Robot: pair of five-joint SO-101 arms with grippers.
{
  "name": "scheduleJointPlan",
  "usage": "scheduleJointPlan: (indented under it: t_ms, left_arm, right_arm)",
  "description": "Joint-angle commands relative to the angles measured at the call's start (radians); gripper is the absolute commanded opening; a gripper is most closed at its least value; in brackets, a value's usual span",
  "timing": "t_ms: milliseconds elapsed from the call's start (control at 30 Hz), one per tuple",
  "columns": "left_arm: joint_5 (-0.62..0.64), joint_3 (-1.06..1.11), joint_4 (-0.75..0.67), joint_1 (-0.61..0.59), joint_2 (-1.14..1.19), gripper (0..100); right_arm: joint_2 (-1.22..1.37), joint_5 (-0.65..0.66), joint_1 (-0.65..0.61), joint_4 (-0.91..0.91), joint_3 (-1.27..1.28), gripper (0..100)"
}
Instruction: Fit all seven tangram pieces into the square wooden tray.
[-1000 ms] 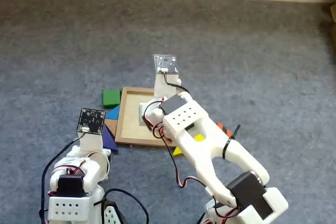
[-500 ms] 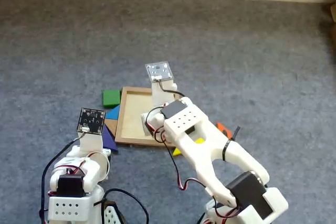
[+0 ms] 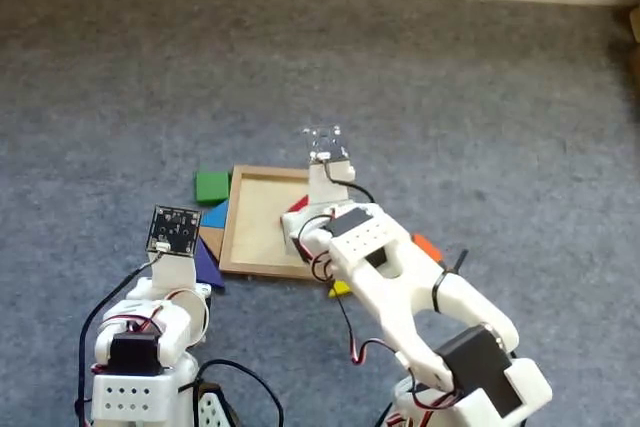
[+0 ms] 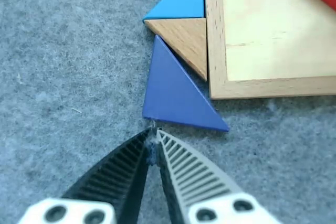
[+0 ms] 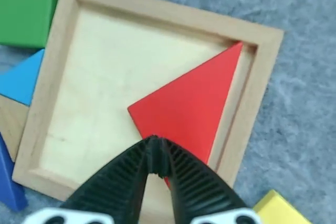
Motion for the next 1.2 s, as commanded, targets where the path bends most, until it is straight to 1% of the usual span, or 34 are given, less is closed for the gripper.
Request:
scheduleJointPlan:
  t_ms: [0,233,467,600,733,867,1033,1167]
  left_arm:
    - [-0.008,0.019,0.005,-0.008,-0.025,1]
    - [-0.008,0.019,0.005,-0.008,-0.025,1]
    - [-0.008,0.019,0.005,-0.008,-0.025,1]
    - [-0.008,0.019,0.005,-0.008,-0.025,1]
    - [-0.008,0.019,0.005,-0.008,-0.025,1]
    - [-0.008,0.019,0.005,-0.008,-0.025,1]
    - [-0.008,0.019,0.005,-0.008,-0.025,1]
    - [-0.008,0.019,0.005,-0.008,-0.025,1]
  right_arm:
    - [-0.007,0.006,0.038,-0.021,-0.004,0.5]
    - [-0.007,0.012,0.099,-0.018,0.001,0.5]
    - [-0.021,0.014,0.102,-0.016,-0.001,0.5]
    - [-0.096,0.014,0.101,0.045,-0.004,0.5]
    - [-0.148,0.006,0.085,0.013,-0.005,0.5]
    - [-0.082,0.012,0.073,-0.116,-0.002,0.5]
    - [0.071,0.012,0.082,-0.122,-0.004,0.5]
    - [0.108,0.015,0.131,-0.108,-0.004,0.5]
